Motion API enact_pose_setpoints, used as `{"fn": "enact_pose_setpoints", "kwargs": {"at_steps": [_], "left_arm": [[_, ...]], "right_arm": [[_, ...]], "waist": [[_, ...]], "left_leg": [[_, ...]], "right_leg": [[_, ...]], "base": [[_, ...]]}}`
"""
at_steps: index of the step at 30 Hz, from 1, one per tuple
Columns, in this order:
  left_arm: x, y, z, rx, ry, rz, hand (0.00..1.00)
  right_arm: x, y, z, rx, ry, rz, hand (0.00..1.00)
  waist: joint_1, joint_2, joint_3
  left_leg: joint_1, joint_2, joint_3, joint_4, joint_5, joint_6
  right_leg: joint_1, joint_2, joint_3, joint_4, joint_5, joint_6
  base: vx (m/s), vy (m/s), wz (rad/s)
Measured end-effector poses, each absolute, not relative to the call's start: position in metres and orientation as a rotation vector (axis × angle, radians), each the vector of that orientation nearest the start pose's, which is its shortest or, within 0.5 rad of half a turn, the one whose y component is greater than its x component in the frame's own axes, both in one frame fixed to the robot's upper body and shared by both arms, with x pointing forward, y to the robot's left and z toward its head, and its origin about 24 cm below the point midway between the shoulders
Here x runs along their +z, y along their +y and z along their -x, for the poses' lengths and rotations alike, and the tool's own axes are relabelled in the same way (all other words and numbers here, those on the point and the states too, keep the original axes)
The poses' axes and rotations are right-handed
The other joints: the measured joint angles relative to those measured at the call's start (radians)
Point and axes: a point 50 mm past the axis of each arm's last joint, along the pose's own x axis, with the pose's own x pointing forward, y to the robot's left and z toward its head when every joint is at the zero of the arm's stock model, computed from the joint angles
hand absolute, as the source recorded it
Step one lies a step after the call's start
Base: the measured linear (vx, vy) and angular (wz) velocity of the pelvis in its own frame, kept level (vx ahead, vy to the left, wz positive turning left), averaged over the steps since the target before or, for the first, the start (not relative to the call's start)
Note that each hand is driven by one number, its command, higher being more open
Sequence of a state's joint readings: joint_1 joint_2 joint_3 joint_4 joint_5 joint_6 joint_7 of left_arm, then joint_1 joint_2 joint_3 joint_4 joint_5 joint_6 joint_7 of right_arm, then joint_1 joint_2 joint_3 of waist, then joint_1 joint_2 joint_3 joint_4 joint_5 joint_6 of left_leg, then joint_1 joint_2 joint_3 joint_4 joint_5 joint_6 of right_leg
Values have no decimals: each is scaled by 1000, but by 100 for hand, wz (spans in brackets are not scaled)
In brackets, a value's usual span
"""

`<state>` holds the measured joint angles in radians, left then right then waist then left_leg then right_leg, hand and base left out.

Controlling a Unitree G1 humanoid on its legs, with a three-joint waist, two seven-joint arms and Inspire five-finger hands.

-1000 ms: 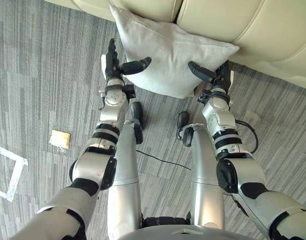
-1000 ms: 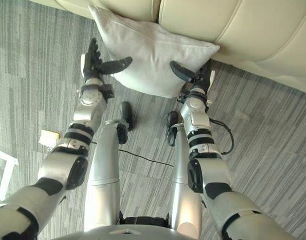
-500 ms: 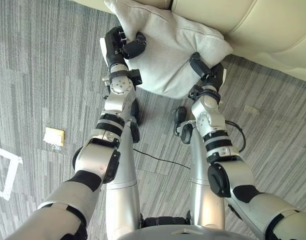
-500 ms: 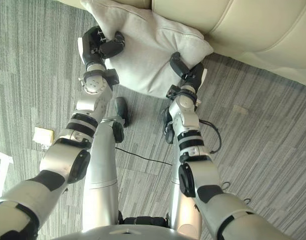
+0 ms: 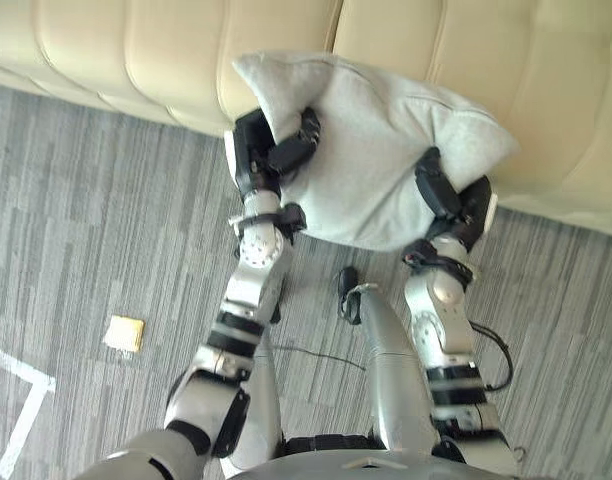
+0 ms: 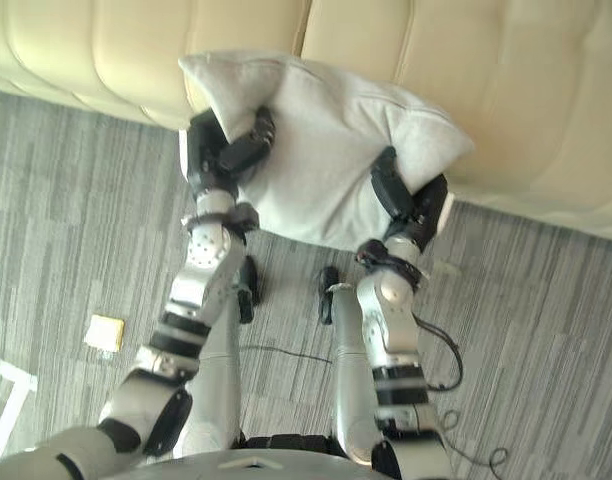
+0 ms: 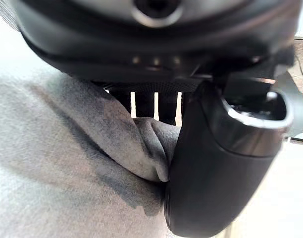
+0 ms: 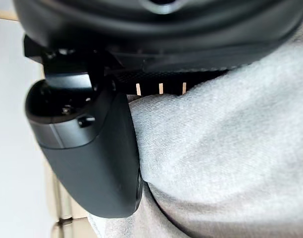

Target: Pick up cushions and gather them together orderly.

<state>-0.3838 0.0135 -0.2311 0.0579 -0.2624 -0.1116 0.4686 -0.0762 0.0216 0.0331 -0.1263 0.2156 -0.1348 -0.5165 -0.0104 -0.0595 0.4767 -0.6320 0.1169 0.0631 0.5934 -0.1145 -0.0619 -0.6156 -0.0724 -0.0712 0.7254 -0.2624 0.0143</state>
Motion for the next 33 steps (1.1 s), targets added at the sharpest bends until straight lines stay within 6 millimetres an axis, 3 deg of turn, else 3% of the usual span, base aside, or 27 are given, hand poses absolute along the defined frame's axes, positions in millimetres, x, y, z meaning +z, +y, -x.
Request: {"fn": "enact_pose_setpoints", "kwargs": {"at_steps": [3, 6, 9, 13, 14, 16, 18, 19, 20, 22, 25, 27, 28, 29, 30, 31, 32, 33], "left_arm": [[109, 94, -284, 117, -251, 303, 0], [85, 101, -264, 133, -181, 294, 0], [62, 109, -247, 147, -108, 258, 0], [45, 117, -233, 137, -56, 216, 0], [43, 117, -231, 138, -47, 214, 0], [30, 120, -219, 146, 9, 210, 0], [24, 120, -213, 147, 36, 209, 0], [19, 119, -207, 142, 62, 209, 0], [16, 118, -204, 138, 76, 211, 0], [13, 117, -201, 134, 93, 208, 0], [12, 117, -200, 132, 105, 203, 0], [11, 119, -200, 130, 107, 186, 0], [11, 121, -200, 127, 106, 170, 0], [10, 124, -200, 122, 111, 144, 0], [10, 126, -200, 120, 114, 131, 0], [10, 125, -200, 119, 115, 129, 0], [9, 126, -200, 119, 119, 124, 0], [9, 127, -200, 117, 123, 115, 0]], "right_arm": [[81, -163, -233, -427, -226, -226, 0], [65, -165, -216, -398, -161, -155, 0], [51, -165, -202, -365, -99, -99, 0], [43, -167, -195, -336, -64, -58, 0], [41, -167, -193, -334, -56, -57, 0], [32, -167, -185, -331, -8, -48, 0], [29, -167, -181, -330, 10, -39, 0], [26, -169, -177, -332, 28, -27, 0], [26, -170, -177, -332, 34, -26, 0], [26, -170, -178, -334, 36, -32, 0], [26, -171, -180, -330, 39, -21, 0], [27, -171, -188, -318, 32, -12, 0], [27, -170, -191, -315, 30, -12, 0], [24, -169, -194, -313, 41, -15, 0], [23, -167, -194, -315, 50, -21, 0], [23, -167, -195, -314, 48, -21, 0], [23, -167, -195, -312, 50, -18, 0], [21, -167, -197, -311, 55, -12, 0]], "waist": [[5, 0, -42], [8, 0, -128], [10, 13, -194], [10, 36, -229], [11, 36, -229], [18, 35, -230], [24, 47, -245], [29, 58, -276], [31, 57, -285], [47, 59, -301], [55, 52, -304], [67, 54, -309], [70, 54, -314], [77, 34, -335], [76, 9, -354], [77, 6, -355], [80, -4, -361], [83, -10, -362]], "left_leg": [[131, -4, 10, -80, 4, -5], [205, -2, 15, -140, 7, -10], [296, -1, 28, -203, 8, -13], [362, 8, 34, -218, -1, -27], [368, 14, 35, -202, -5, -30], [338, 34, 16, 15, -15, -24], [307, 48, 2, 130, -14, -22], [250, 67, -5, 241, 11, -12], [206, 61, -15, 301, -2, -13], [193, 15, -27, 234, -90, -7], [191, -56, -63, 10, -101, -9], [189, -81, -83, -173, -47, -16], [194, -81, -81, -216, 13, -13], [214, -90, -65, -211, 120, 29], [203, -100, -34, -145, 74, 58], [203, -101, -23, -118, 54, 66], [228, -112, 4, -83, 10, 84], [280, -125, 35, -92, -20, 98]], "right_leg": [[127, 2, -2, -73, 0, 0], [200, 8, -5, -133, 0, 0], [285, 15, -2, -193, 0, 0], [351, 24, 4, -222, -6, 0], [363, 26, 5, -222, -13, -5], [438, 36, 3, -212, -52, -26], [461, 47, 6, -194, -82, -48], [464, 59, 10, -180, -101, -64], [474, 61, 19, -181, -105, -75], [488, 55, 49, -206, -107, -77], [542, 43, 57, -272, -104, -72], [592, 39, 82, -323, -106, -51], [610, 38, 95, -335, -113, -32], [642, 21, 123, -350, -128, -5], [653, -5, 128, -357, -117, 18], [659, -12, 131, -350, -111, 27], [650, -35, 145, -278, -101, 46], [621, -58, 150, -156, -78, 88]], "base": [[131, -10, -1], [145, -6, -1], [151, -7, -6], [90, -26, -9], [52, -56, -4], [34, -65, -6], [75, -46, -11], [202, -19, -10], [186, -10, -12], [231, 44, -24], [293, 105, -17], [330, 157, -38], [466, 222, -52], [510, 229, -53], [607, 268, -45], [478, 213, -41], [450, 204, -52], [435, 206, -63]]}}
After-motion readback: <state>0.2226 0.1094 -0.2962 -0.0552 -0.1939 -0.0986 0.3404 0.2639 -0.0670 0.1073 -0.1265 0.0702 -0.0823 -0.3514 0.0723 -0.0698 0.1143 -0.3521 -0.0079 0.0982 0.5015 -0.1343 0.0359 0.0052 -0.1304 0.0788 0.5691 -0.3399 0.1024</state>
